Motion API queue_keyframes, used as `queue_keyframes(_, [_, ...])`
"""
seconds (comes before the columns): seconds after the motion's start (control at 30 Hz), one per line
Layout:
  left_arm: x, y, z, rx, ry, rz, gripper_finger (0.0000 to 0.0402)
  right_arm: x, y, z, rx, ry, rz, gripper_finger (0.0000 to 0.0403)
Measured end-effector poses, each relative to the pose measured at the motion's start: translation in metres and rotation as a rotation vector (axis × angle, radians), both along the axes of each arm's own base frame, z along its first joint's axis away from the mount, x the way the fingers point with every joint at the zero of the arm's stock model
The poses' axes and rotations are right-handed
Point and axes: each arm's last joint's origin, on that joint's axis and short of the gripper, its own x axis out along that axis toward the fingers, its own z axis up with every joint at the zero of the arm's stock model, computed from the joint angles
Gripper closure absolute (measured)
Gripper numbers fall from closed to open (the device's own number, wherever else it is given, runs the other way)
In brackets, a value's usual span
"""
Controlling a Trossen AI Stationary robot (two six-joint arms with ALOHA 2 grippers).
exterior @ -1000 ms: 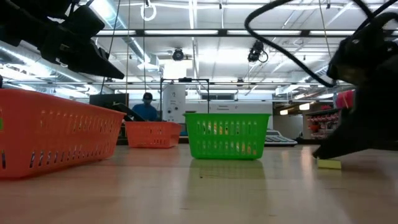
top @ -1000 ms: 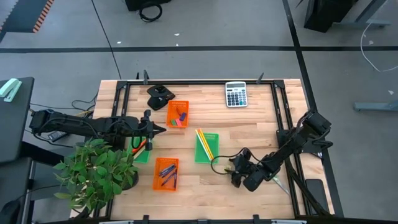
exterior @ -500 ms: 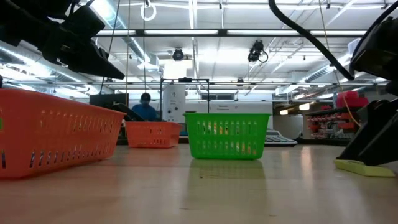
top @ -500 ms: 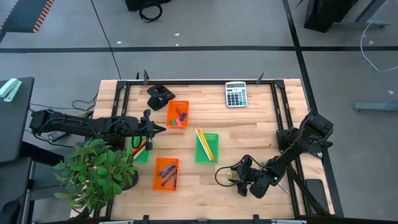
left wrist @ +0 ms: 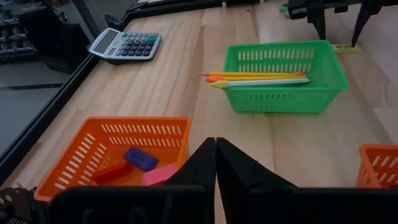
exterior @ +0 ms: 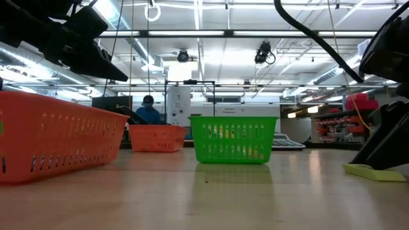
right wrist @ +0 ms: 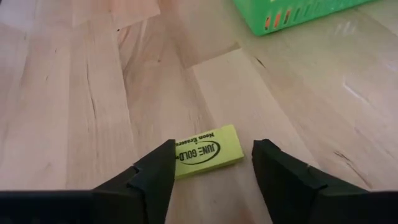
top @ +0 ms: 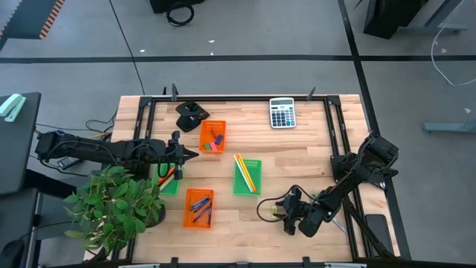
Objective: Sort crayons/erasers/pens/pencils in bins
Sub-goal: Put the yellow eraser into the top orange basket
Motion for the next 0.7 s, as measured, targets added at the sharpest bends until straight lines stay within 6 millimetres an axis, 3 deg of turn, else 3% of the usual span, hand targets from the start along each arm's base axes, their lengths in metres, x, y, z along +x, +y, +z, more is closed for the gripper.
queue_keyframes(0.27, [0.0, 0.0, 0.0, -0.021, -0.005, 0.009, 0.0385, 0.0003, 0.0002, 0.0004, -0.036, 0.001, 0.029, 0.025])
queue_keyframes(0.7, [0.0, -0.0001, 0.0, -0.011, -0.002, 0.004, 0.0372, 0.007, 0.0071, 0.0079, -0.092, -0.068, 0.158, 0.0393])
